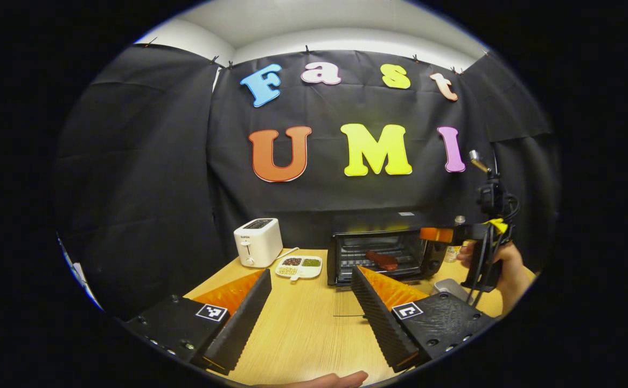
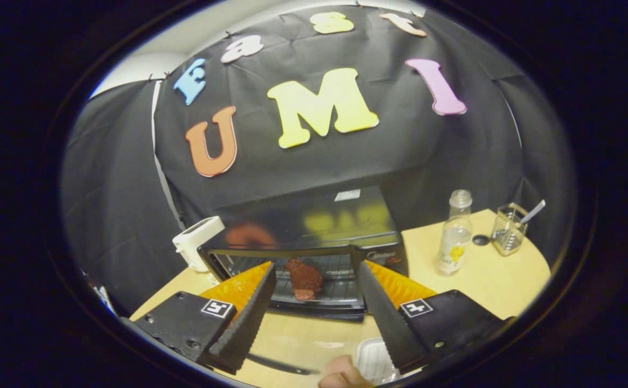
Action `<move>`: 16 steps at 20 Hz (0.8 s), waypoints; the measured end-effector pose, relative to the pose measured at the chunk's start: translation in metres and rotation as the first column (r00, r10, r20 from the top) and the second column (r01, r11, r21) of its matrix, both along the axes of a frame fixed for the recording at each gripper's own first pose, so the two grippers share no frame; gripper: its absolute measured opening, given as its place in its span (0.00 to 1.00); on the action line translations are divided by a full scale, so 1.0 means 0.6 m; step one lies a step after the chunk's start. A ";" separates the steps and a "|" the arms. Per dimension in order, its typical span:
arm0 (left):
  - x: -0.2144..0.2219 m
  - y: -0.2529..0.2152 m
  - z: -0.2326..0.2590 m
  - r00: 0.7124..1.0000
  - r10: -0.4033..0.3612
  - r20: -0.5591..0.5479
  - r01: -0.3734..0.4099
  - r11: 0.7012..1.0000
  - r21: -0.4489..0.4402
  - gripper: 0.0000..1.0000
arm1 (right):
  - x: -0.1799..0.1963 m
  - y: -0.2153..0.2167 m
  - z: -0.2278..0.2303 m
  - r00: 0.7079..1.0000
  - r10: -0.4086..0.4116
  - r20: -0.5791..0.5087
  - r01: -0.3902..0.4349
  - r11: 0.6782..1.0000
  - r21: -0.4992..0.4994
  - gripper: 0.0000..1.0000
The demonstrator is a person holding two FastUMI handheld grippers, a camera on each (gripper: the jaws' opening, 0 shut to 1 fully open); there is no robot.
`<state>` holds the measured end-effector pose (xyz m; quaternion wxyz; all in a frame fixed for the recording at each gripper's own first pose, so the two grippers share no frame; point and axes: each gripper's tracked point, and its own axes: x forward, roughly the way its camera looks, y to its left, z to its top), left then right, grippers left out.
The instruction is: Open the electric oven with the left hand, put the food in, and close the electric oven.
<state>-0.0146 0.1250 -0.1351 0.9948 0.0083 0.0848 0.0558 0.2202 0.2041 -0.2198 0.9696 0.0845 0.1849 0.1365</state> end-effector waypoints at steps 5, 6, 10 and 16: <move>0.032 -0.047 -0.044 0.998 -0.046 -0.050 0.044 0.998 -0.040 0.95 | -0.037 -0.063 0.101 0.986 -0.047 0.162 0.058 0.996 -0.063 0.96; 0.040 -0.056 -0.049 0.997 -0.053 -0.053 0.051 0.998 -0.033 0.95 | -0.046 -0.075 0.121 0.980 -0.052 0.191 0.067 0.995 -0.069 0.99; 0.068 -0.110 -0.104 0.987 -0.113 -0.117 0.106 0.992 -0.066 0.95 | -0.092 -0.121 0.209 0.947 -0.071 0.315 0.106 0.990 -0.096 0.96; 0.078 -0.221 -0.217 0.930 -0.234 -0.282 0.209 0.971 -0.117 0.95 | -0.137 -0.192 0.285 0.897 -0.144 0.417 0.214 0.969 -0.126 0.99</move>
